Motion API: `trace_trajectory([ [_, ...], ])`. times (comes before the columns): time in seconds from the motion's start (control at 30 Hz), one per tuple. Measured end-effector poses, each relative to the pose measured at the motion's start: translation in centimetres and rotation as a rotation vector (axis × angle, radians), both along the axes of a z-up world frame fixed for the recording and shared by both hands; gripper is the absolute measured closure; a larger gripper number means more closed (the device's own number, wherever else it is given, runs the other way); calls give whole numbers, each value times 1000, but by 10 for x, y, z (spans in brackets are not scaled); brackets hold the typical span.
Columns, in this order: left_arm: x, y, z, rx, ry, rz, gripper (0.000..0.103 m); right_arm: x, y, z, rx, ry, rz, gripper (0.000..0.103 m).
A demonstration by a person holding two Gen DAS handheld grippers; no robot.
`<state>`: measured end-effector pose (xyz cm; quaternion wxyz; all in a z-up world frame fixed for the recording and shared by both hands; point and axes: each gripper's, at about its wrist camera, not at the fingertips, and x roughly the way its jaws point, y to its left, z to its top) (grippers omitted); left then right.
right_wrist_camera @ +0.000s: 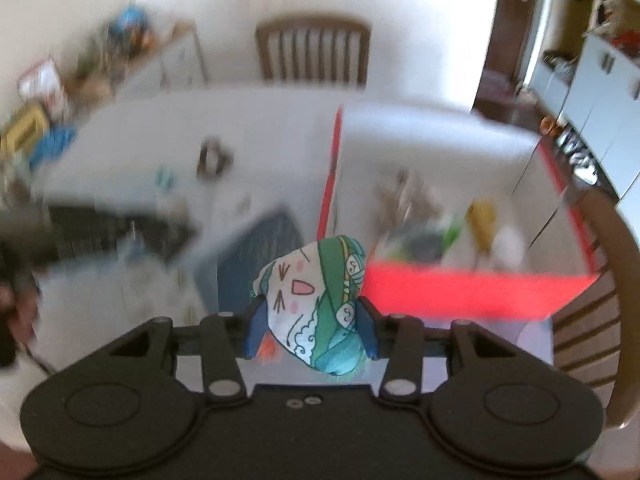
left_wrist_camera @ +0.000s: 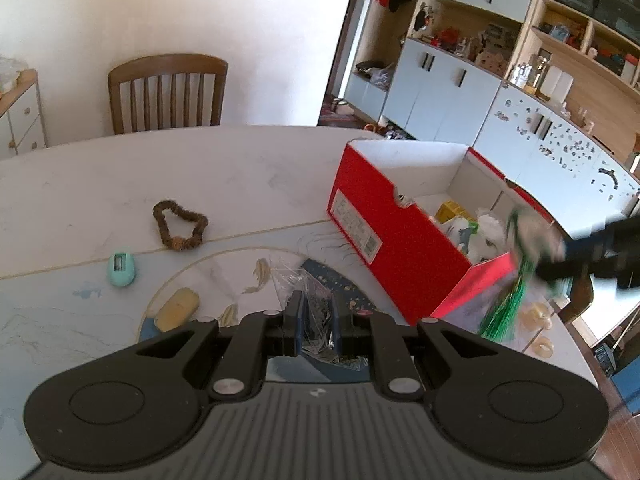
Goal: Organize objects
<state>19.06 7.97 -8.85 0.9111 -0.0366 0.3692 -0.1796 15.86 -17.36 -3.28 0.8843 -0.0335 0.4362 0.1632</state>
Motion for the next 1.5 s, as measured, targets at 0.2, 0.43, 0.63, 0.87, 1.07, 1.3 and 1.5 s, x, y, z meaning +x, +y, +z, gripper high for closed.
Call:
trace_trajectory([
  [0.2, 0, 0, 16, -6, -42, -19, 90, 0, -17, 57, 135, -98, -30, 58],
  [0.43, -1, 6, 10, -14, -34, -5, 90, 5, -30, 69, 212, -95, -28, 58],
  [0.63, -4, 23, -11, -4, -4, 11, 90, 8, 0, 21, 247, 40, 19, 58],
  [0.87, 0, 37, -38, 23, 12, 22, 90, 3, -8, -59, 164, 220, -51, 58],
  [1.07, 8, 42, -53, 15, 23, 21, 90, -5, -12, -100, 80, 249, -68, 57],
  [1.3, 14, 39, -59, 14, 10, 9, 90, -8, -12, -104, 50, 189, -77, 57],
  [1.5, 16, 38, -63, -3, 24, 10, 90, -11, -33, -81, 139, 152, -121, 57],
])
